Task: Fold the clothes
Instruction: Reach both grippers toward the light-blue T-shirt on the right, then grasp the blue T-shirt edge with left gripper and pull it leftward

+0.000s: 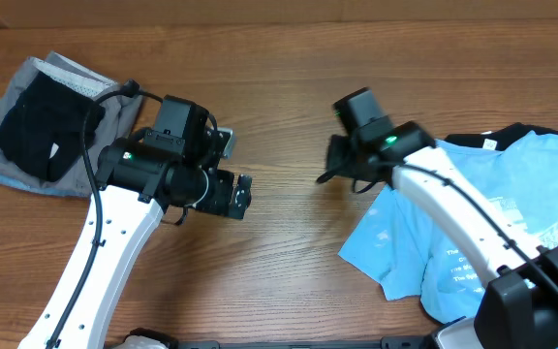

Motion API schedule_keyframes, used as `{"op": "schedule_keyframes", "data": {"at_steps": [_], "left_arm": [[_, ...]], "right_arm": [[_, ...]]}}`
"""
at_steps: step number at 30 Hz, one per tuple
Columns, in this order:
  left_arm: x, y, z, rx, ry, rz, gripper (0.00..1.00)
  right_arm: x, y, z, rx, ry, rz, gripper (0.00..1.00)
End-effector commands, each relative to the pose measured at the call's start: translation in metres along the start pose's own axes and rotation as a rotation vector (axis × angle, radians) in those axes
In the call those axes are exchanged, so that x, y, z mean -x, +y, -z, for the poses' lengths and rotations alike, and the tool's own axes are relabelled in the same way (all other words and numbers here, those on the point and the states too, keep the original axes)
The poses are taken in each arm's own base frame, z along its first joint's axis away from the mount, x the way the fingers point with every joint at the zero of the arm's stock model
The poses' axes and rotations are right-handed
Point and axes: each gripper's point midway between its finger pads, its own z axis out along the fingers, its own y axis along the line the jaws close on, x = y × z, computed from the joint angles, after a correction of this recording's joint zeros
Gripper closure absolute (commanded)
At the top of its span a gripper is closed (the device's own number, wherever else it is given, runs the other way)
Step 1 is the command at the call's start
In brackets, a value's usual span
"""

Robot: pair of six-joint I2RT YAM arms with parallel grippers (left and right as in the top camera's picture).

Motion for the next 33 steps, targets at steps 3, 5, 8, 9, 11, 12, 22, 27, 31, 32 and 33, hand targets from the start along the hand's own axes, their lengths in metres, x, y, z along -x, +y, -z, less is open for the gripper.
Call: {"op": "schedule_keyframes", "data": {"at_steps": [3, 5, 8, 9, 11, 12, 22, 27, 31, 32, 33], "left_arm": [[0.028, -0.046, -0.001, -0.163, -0.096, -0.105, 0.00], [0.035, -0.063, -0.017, -0.183, -0.088, -0.148, 0.00], [0.036, -0.106, -0.061, -0.257, -0.019, -0.224, 0.00], [0.034, -0.117, -0.073, -0.280, 0.004, -0.242, 0.01], [0.028, -0.134, -0.103, -0.295, 0.060, -0.247, 0.04], [0.025, -0.140, -0.118, -0.296, 0.085, -0.244, 0.04], [-0.006, -0.184, -0.216, -0.417, 0.243, -0.262, 0.14], [-0.027, -0.201, -0.242, -0.442, 0.296, -0.261, 0.24], [-0.024, -0.214, -0.242, -0.459, 0.285, -0.201, 0.34], [-0.023, -0.218, -0.242, -0.470, 0.279, -0.188, 0.36], [-0.022, -0.220, -0.243, -0.468, 0.275, -0.174, 0.39]], "right_arm": [[0.036, -0.050, 0.030, 0.014, -0.047, -0.178, 0.61], [0.039, -0.067, 0.041, 0.009, -0.049, -0.230, 0.61], [0.039, -0.091, 0.068, 0.027, -0.065, -0.283, 0.61], [0.039, -0.094, 0.075, 0.032, -0.074, -0.284, 0.61], [0.036, -0.100, 0.091, 0.033, -0.097, -0.289, 0.59], [0.034, -0.103, 0.099, 0.033, -0.110, -0.294, 0.59], [0.020, -0.111, 0.162, 0.076, -0.250, -0.310, 0.51], [0.014, -0.110, 0.172, 0.084, -0.270, -0.307, 0.48], [0.012, -0.111, 0.172, 0.080, -0.260, -0.308, 0.48], [0.012, -0.111, 0.172, 0.080, -0.260, -0.308, 0.48], [0.011, -0.111, 0.171, 0.079, -0.257, -0.309, 0.48]]}}
